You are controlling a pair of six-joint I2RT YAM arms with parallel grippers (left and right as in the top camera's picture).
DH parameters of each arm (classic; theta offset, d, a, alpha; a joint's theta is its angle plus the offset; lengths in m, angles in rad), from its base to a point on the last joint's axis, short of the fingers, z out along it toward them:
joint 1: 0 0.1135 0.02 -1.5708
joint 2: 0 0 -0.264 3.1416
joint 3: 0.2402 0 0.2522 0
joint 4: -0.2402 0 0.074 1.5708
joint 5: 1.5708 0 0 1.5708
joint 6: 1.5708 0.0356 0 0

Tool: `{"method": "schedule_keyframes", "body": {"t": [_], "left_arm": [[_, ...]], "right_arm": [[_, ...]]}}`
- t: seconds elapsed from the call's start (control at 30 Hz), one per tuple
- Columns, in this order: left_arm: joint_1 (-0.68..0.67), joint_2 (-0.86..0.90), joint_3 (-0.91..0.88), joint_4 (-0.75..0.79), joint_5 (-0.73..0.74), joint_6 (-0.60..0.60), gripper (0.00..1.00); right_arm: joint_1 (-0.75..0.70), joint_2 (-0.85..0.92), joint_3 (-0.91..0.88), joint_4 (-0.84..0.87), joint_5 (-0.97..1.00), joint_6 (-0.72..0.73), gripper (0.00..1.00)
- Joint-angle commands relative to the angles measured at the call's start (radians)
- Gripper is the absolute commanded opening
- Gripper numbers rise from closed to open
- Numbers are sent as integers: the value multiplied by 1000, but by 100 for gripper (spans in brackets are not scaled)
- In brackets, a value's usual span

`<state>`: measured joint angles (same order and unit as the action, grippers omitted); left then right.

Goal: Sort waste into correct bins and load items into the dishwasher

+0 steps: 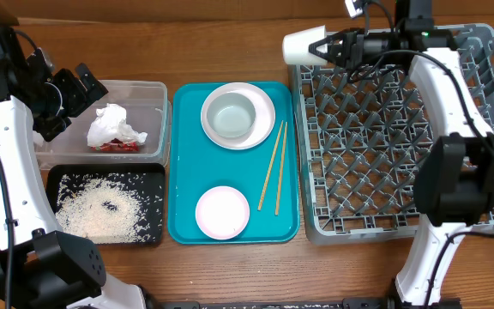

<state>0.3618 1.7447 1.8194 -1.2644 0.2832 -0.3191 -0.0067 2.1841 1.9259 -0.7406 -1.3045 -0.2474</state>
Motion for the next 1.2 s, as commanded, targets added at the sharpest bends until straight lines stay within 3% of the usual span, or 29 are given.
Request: {"method": "schedule_keyframes", "body": {"t": [0.0, 0.53, 0.77, 1.17], "left_arm": [[-2, -13, 18, 2, -6, -10, 100], [-2, -13, 18, 2, -6, -10, 100], [-2, -13, 18, 2, -6, -10, 100], [-2, -13, 18, 2, -6, -10, 100]], "right_arm": [[0, 40, 11, 21, -48, -22, 4], [-2, 142, 11, 45, -13, -23, 4], [1, 143, 11, 179, -21, 19, 4], [6, 182, 11, 258, -25, 13, 4]]}}
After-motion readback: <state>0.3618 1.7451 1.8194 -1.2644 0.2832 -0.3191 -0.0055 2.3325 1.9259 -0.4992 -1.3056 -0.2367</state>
